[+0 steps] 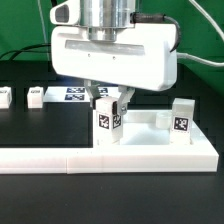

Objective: Assemble square table

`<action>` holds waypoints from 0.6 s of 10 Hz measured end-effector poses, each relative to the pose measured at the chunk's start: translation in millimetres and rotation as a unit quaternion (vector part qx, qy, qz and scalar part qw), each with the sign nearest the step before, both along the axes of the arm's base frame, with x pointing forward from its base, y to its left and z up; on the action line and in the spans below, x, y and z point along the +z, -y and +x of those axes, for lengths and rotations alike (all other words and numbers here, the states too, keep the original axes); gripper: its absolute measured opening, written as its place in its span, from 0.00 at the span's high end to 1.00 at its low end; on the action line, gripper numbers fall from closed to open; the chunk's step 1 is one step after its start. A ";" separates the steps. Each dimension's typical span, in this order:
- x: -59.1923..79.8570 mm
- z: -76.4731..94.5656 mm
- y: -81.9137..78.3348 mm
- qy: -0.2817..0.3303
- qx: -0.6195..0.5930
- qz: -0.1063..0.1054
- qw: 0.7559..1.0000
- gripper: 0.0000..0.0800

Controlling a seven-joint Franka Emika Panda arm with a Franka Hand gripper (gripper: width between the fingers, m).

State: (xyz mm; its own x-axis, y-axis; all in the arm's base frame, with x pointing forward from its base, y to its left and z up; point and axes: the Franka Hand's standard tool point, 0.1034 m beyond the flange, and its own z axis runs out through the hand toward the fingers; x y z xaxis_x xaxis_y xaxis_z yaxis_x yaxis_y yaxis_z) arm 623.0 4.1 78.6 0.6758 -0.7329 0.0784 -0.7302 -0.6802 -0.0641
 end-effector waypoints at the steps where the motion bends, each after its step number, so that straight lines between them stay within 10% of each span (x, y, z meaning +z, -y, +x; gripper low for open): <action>1: 0.3 -0.3 -0.1 0.000 -0.066 0.005 0.998 0.64; 6: -1.9 -2.5 3.6 -0.005 -0.300 0.034 0.953 0.64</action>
Offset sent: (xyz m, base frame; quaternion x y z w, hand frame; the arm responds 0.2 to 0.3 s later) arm -0.0030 -0.0015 -0.0014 -0.0286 -0.0243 0.2433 0.9692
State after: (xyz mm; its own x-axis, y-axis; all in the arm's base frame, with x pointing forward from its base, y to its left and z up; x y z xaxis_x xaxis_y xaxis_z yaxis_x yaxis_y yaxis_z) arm 620.5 0.5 76.7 0.1334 -0.9910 0.0128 -0.9875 -0.1340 -0.0833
